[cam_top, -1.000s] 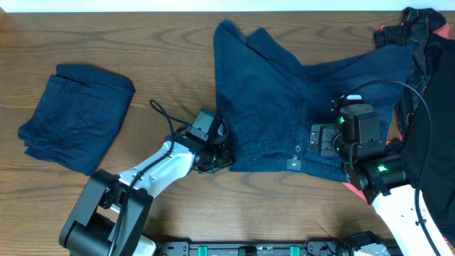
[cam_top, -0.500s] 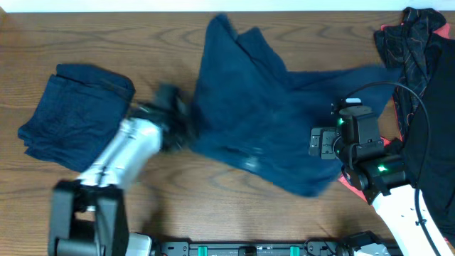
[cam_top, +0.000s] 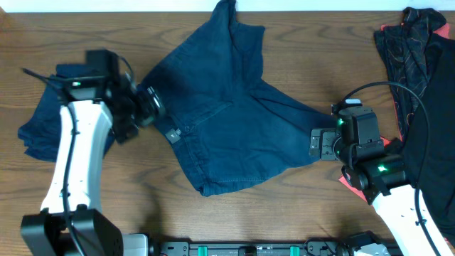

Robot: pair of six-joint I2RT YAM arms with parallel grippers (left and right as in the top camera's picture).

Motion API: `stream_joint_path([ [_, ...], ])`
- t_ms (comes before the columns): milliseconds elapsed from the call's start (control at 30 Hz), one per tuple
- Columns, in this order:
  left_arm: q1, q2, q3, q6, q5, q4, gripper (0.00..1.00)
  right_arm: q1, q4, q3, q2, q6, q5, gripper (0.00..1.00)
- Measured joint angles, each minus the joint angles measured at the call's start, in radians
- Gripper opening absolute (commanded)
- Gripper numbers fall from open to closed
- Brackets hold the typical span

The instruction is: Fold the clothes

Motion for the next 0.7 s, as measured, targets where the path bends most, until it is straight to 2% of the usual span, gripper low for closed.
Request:
stream_joint_path([
  [100, -0.055, 0.001, -0.059, 0.001, 0.003, -0.043, 0.98, 0.000, -0.005, 0.000, 0.000, 0.006, 0.000, 0.99],
  [267, -0.169, 0.001, -0.208, 0.000, 0.037, -0.032, 0.99, 0.000, -0.006, 0.000, 0.000, 0.014, 0.000, 0.99],
  [467, -0.293, 0.001, -0.403, -0.042, 0.147, 0.114, 0.99, 0.000, -0.006, 0.000, 0.000, 0.016, 0.000, 0.99],
  [700, -0.418, 0.001, -0.550, -0.188, 0.231, 0.269, 0.99, 0.000, -0.009, 0.000, 0.000, 0.021, 0.000, 0.99],
])
